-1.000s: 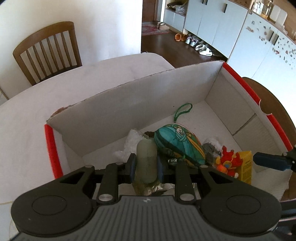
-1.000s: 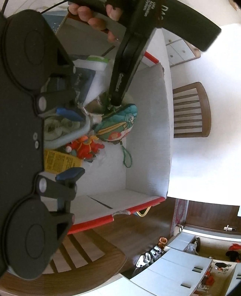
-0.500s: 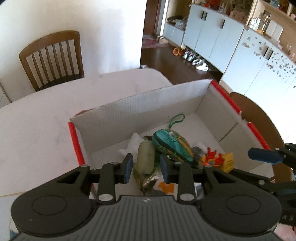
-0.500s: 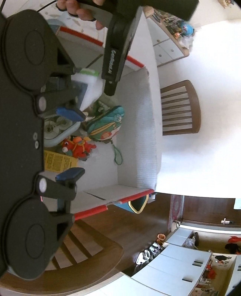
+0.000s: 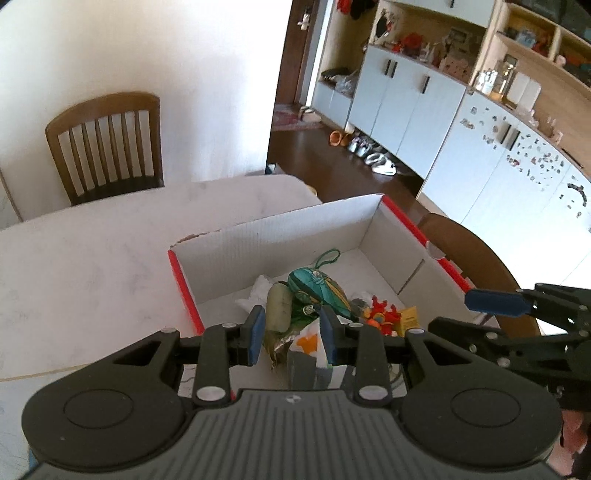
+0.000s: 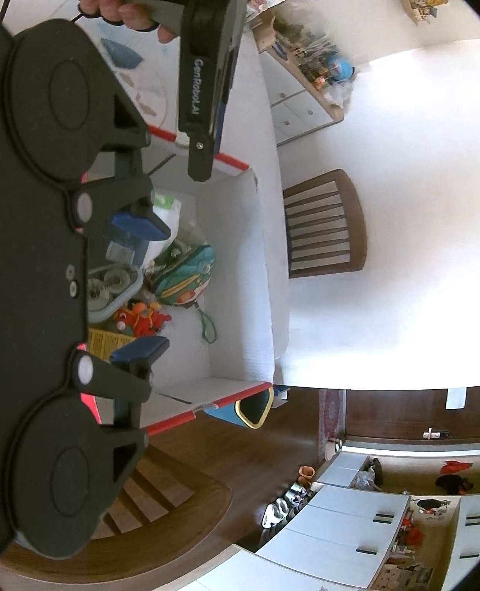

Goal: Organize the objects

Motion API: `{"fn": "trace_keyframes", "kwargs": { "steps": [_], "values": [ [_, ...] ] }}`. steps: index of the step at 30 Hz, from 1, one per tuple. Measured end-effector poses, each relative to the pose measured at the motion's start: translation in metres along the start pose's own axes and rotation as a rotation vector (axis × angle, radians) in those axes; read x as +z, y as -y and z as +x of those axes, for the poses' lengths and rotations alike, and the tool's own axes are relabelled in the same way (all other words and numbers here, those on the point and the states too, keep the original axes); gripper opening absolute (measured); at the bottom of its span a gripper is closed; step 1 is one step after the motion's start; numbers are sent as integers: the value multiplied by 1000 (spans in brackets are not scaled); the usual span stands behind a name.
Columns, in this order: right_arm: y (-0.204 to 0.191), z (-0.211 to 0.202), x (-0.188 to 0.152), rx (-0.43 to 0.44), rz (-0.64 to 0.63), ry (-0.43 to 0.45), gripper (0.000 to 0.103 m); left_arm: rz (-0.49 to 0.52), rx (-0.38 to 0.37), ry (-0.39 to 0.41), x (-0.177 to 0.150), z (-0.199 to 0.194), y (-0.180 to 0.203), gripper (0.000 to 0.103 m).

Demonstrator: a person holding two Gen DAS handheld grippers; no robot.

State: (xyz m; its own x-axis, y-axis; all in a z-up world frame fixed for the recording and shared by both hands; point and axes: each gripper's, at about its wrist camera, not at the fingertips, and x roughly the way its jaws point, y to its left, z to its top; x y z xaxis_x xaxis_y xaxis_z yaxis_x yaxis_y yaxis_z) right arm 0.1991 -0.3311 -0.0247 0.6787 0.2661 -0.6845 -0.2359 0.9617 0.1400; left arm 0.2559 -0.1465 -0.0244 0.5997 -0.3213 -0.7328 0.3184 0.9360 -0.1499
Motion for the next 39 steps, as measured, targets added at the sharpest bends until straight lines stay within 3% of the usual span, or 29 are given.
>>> {"fn": "trace_keyframes", "kwargs": {
  "steps": [12, 14, 16, 20, 28, 33, 37, 39],
  "values": [
    [-23, -34, -10, 21, 24, 76, 68, 62, -21, 81, -29, -51, -1, 31],
    [-28, -40, -12, 30, 25, 90, 71, 67, -24, 95, -35, -59, -3, 42],
    [-33, -45, -15, 34, 22, 106, 76, 75, -18, 118, -40, -68, -4, 59],
    [-42, -56, -20, 40, 26, 140, 81, 90, -20, 143, -49, -81, -8, 62],
    [-54, -74, -30, 49, 28, 199, 93, 67, -30, 189, -63, -100, -19, 82],
    [-61, -82, -38, 39, 21, 231, 101, 56, -18, 192, -71, -105, -25, 83],
    [-65, -87, -43, 39, 22, 250, 102, 28, -37, 195, -77, -108, -32, 100],
    [-66, -89, -46, 44, 30, 258, 102, 20, -36, 205, -81, -110, -34, 102]
  ]
}}
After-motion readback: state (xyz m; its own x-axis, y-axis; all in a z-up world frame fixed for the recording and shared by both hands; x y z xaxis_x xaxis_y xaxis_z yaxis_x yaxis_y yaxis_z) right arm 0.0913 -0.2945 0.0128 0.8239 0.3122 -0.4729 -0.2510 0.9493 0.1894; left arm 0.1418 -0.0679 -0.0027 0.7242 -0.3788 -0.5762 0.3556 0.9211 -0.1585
